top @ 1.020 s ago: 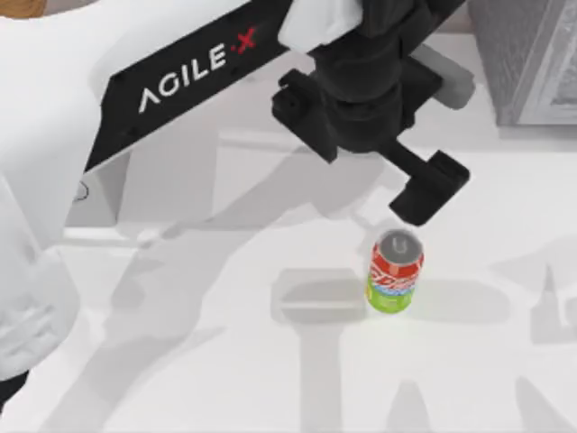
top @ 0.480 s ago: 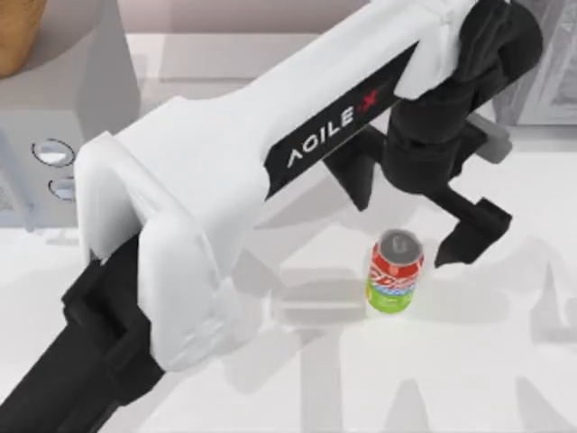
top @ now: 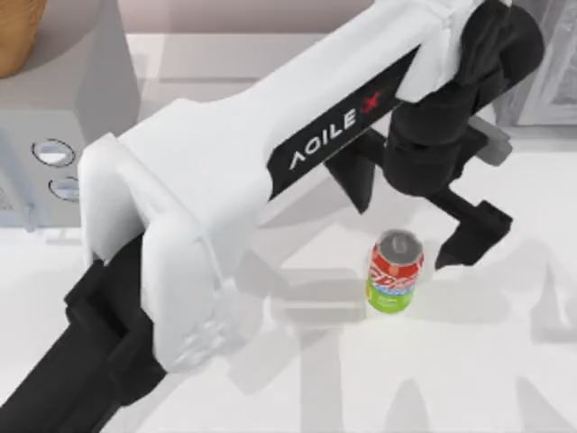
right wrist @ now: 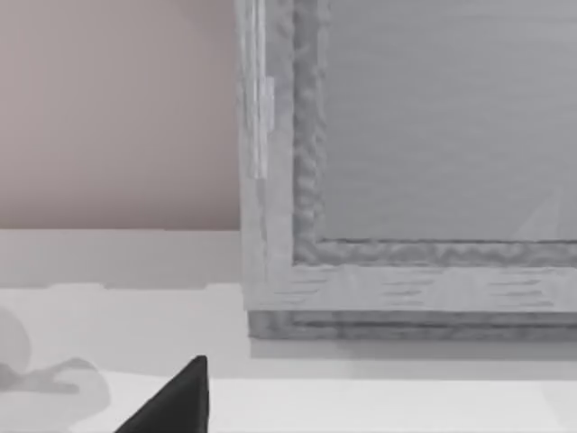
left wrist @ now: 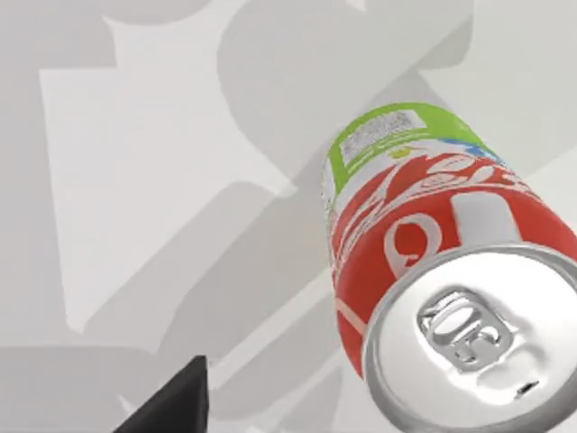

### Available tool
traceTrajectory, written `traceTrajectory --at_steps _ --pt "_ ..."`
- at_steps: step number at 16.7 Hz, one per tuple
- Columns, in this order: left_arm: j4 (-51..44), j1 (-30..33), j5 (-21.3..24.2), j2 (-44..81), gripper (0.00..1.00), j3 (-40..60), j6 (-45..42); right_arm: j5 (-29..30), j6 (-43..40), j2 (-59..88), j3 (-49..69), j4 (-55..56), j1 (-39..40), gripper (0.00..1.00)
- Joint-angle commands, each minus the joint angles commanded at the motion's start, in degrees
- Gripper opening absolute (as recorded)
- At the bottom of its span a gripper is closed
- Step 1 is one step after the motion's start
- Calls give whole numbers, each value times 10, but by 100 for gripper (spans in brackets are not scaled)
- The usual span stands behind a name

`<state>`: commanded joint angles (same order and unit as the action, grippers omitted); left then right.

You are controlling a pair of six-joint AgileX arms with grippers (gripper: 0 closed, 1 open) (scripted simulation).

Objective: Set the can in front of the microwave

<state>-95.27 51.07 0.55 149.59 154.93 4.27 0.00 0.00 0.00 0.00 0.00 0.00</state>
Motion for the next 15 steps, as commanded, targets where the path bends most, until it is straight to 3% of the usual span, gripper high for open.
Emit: traceTrajectory --at_steps 9,14,15 --pt "168 2 -1 -54 100 -226 1 0 0 0 0 0 0 100" --pt "182 2 -1 -58 100 -242 1 0 0 0 0 0 0 100" --pt "182 2 -1 -58 92 -242 1 0 0 0 0 0 0 100"
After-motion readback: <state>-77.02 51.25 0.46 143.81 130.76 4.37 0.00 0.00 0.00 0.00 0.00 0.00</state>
